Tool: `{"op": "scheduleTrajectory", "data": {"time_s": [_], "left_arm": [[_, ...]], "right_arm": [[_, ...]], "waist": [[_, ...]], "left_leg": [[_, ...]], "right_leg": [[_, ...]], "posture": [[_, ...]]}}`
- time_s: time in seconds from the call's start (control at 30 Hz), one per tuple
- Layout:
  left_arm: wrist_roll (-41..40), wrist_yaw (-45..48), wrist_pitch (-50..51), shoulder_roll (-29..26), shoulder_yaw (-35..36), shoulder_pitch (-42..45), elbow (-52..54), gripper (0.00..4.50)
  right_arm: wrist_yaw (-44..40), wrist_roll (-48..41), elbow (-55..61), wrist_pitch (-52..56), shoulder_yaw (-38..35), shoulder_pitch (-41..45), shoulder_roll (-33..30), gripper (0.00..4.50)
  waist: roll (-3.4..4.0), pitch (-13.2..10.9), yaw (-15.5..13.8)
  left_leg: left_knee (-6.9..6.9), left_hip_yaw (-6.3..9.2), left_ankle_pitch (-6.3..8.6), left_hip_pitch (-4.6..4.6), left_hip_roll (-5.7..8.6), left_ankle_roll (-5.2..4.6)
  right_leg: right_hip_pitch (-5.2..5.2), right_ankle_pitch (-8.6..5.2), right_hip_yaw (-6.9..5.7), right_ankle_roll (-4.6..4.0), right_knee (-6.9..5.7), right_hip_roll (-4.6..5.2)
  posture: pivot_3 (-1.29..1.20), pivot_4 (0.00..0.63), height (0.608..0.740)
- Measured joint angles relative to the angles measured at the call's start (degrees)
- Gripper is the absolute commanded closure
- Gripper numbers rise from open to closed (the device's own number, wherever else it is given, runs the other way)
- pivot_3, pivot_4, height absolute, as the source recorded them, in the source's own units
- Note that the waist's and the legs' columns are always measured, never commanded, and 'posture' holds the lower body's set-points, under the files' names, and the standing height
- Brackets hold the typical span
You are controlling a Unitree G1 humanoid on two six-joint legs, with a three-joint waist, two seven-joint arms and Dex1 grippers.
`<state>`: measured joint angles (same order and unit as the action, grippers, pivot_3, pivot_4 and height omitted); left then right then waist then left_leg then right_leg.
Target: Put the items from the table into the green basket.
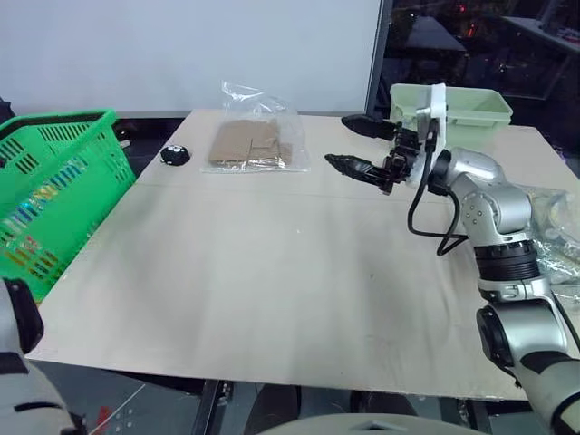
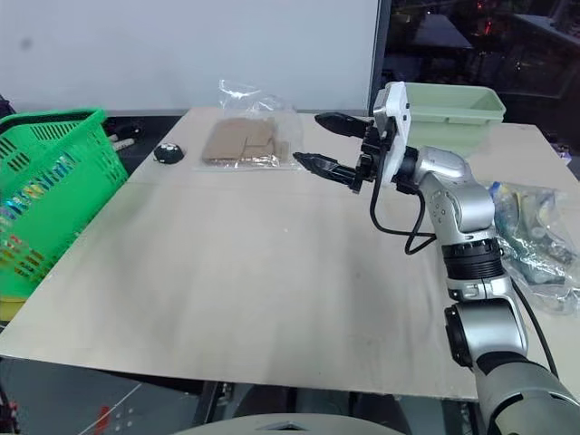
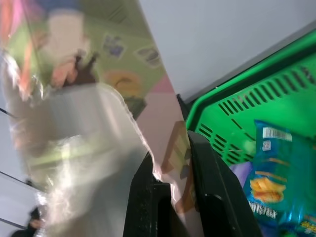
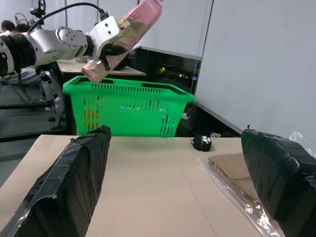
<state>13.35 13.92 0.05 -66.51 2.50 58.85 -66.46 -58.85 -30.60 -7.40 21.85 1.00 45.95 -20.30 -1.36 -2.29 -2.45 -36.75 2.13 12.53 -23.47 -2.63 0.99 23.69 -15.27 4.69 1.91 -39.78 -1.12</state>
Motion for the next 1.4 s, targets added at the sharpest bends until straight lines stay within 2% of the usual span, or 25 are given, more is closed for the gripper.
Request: {"op": "scheduleTrajectory", "data": {"time_s": [0.1,0.23,0.37,0.5,0.63,0.7,0.73,0.9,1.23,1.3,1.4], "left_arm": [[-2.76,0.96,0.27,2.62,2.07,0.68,-0.88,4.49],[-1.33,-1.29,0.13,2.34,1.18,0.92,-0.89,4.49],[4.16,-3.78,-0.39,-0.31,-3.55,0.85,-1.00,4.49],[13.32,-5.43,-0.35,-4.12,-12.02,-2.69,-2.65,4.49],[18.59,-5.43,-0.20,-4.43,-16.88,-5.20,-4.65,4.49],[20.42,-5.50,-0.24,-4.50,-18.51,-5.20,-5.10,3.66],[20.99,-5.62,-0.37,-4.56,-18.86,-5.17,-5.10,3.41],[23.17,-7.57,-1.60,-4.58,-20.25,-4.15,-5.12,1.11],[21.74,-6.40,-3.67,-4.47,-19.35,-2.65,-5.12,1.11],[19.02,-5.41,-4.79,-3.81,-16.83,-2.64,-4.97,1.11],[10.42,-1.22,-6.71,-0.94,-9.30,-2.65,-4.26,1.11]], "right_arm": [[0.43,0.08,0.18,-0.01,-0.13,-0.27,0.01,0.00],[0.56,0.18,0.62,-0.04,-0.19,-0.98,-0.17,0.00],[0.68,0.35,0.69,-0.04,-0.21,-1.15,-0.31,0.00],[0.81,0.36,1.82,-0.04,-0.33,-1.48,-0.51,0.00],[0.85,0.35,1.94,-0.04,-0.40,-1.82,-0.56,0.00],[0.89,0.35,1.95,-0.04,-0.41,-1.84,-0.56,0.00],[0.90,0.34,1.98,-0.04,-0.41,-1.84,-0.56,0.00],[1.00,0.32,2.03,-0.04,-0.50,-2.03,-0.56,0.00],[1.59,0.31,2.40,-0.03,-1.45,-2.73,-0.79,0.00],[1.61,0.31,2.41,-0.02,-1.46,-3.02,-0.86,0.00],[1.61,0.31,2.52,0.02,-1.49,-3.33,-1.38,0.00]], "waist": [[-0.08,0.00,0.01],[-0.24,0.04,0.36],[-0.23,0.03,0.34],[-0.17,-0.01,0.35],[-0.24,0.03,0.02],[-0.37,0.10,-0.14],[-0.39,0.12,-0.17],[-0.39,0.12,0.02],[-0.32,0.07,0.22],[-0.31,0.07,0.18],[-0.32,0.07,-0.18]], "left_leg": [[-0.14,0.05,0.00,-0.21,0.00,0.01],[-0.16,-0.03,0.01,-0.26,0.06,0.02],[-0.14,0.01,0.02,-0.23,0.06,0.02],[-0.13,0.01,0.02,-0.16,0.06,0.02],[-0.16,0.04,0.01,-0.19,0.06,0.02],[-0.20,0.06,0.01,-0.24,0.06,0.02],[-0.21,0.05,0.01,-0.25,0.07,0.03],[-0.20,0.05,0.01,-0.24,0.10,0.03],[-0.20,0.04,0.01,-0.22,0.10,0.02],[-0.20,0.04,0.01,-0.22,0.09,0.02],[-0.26,0.05,0.01,-0.23,0.10,0.02]], "right_leg": [[0.04,0.00,-0.08,0.00,0.05,0.04],[0.04,0.01,-0.06,0.02,0.16,0.14],[0.04,0.00,-0.08,0.02,0.13,0.13],[0.04,0.00,-0.08,0.02,0.04,0.11],[0.04,-0.01,-0.12,0.01,0.02,0.12],[0.03,0.00,-0.16,0.01,0.06,0.15],[0.02,0.00,-0.15,0.01,0.08,0.16],[0.03,0.00,-0.15,0.02,0.05,0.18],[0.03,0.00,-0.15,0.02,0.03,0.18],[0.03,0.00,-0.15,0.01,0.02,0.19],[0.00,0.00,-0.18,0.01,0.02,0.22]], "posture": [[0.13,0.000,0.740],[0.12,0.000,0.740],[0.12,0.000,0.740],[0.12,0.000,0.740],[0.12,0.000,0.740],[0.12,0.000,0.740],[0.12,0.000,0.740],[0.11,0.000,0.740],[0.11,0.000,0.740],[0.11,0.000,0.740],[0.11,0.000,0.740]]}}
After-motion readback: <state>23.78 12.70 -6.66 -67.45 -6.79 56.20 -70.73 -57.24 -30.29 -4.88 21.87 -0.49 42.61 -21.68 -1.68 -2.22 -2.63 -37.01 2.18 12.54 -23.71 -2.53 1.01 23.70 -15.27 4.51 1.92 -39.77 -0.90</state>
